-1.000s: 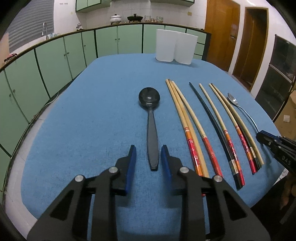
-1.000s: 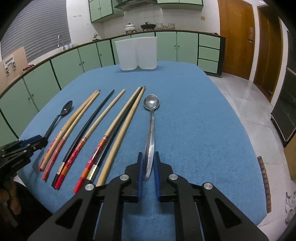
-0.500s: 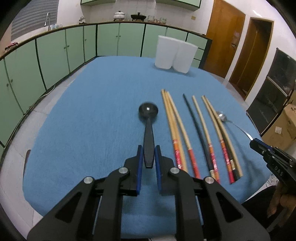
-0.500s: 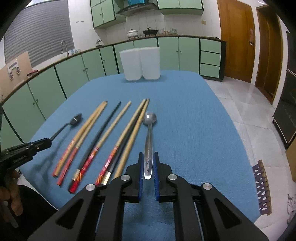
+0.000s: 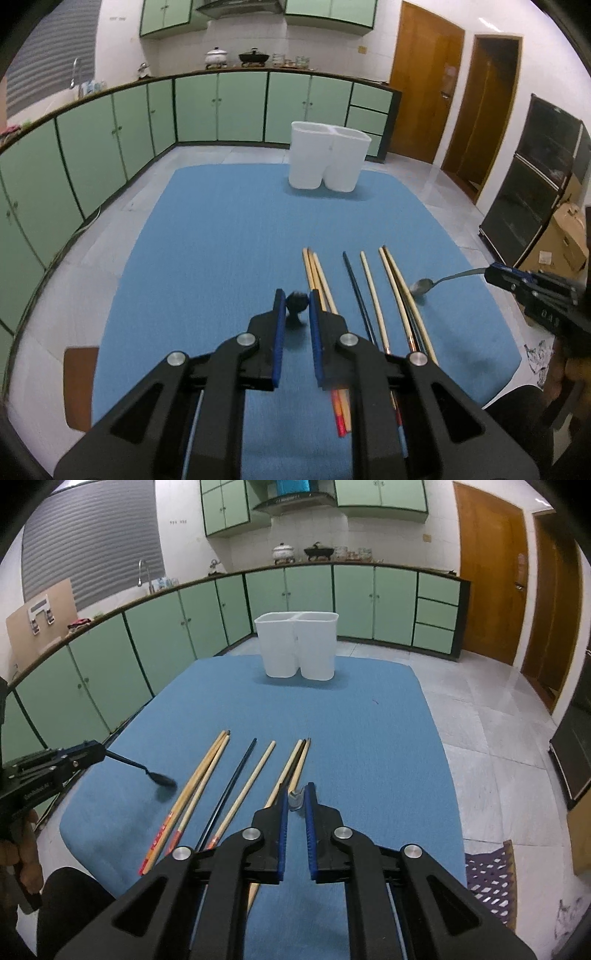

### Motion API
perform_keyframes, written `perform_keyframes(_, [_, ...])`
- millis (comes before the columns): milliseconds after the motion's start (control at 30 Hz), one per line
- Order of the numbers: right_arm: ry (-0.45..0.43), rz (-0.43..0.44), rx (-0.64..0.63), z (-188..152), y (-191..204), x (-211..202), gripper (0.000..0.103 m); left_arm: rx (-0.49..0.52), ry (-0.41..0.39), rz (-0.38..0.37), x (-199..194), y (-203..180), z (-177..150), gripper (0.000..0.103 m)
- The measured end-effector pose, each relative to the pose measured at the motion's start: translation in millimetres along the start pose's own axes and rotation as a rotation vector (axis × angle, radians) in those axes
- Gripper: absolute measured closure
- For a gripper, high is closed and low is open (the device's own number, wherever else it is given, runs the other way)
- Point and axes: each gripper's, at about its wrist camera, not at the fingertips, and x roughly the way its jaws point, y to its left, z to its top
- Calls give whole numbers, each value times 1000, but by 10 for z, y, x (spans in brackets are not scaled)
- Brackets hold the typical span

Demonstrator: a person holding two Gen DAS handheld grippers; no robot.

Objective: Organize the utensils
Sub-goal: 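Carry both spoons to the white holder and drop them in while both tools open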

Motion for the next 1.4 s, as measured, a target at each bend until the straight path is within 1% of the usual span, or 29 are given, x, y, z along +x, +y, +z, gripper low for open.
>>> perform_keyframes(100, [36,25,0,178,-43,43,94,19,10,-21,39,-7,143,91])
perform_keyframes(267, [65,47,-29,394,-45,61,96,53,7,-29,58,-41,310,91])
perform_keyframes(433, [66,64,-46,571,-38,32,100,57,-12,-54,25,-61,520,91])
perform_keyframes(700, [50,82,-69,893,-29,12,101,56,-44,-94,73,-106,963,91])
perform_keyframes(833, [36,86,-77,1112,-22,35,101,79,-58,-100,155,-173,1220,91])
perform_keyframes(967, [-12,85,-72,1559,-54,63,101,88,-80,-107,265,-245,1635,91])
perform_keyframes(1067, [-52,89,-58,1913,-73,90,101,80,-119,-106,349,-260,1986,91])
perform_keyframes(1100, [-78,89,-53,2098,-85,104,101,74,-138,-102,388,-264,2135,91])
perform_keyframes(1167, [-109,90,-47,2312,-103,143,101,68,-162,-97,462,-290,2355,91])
perform_keyframes(1200, [-132,89,-46,2476,-121,198,101,66,-178,-89,534,-301,2493,91])
perform_keyframes(1267, [-153,87,-36,2640,-166,304,101,64,-192,-81,669,-335,2669,91])
perform_keyframes(1300, [-162,82,-27,2751,-204,435,101,62,-197,-73,790,-345,2762,91])
perform_keyframes(1400, [-161,73,-15,2879,-300,785,101,61,-188,-65,1105,-388,2891,91])
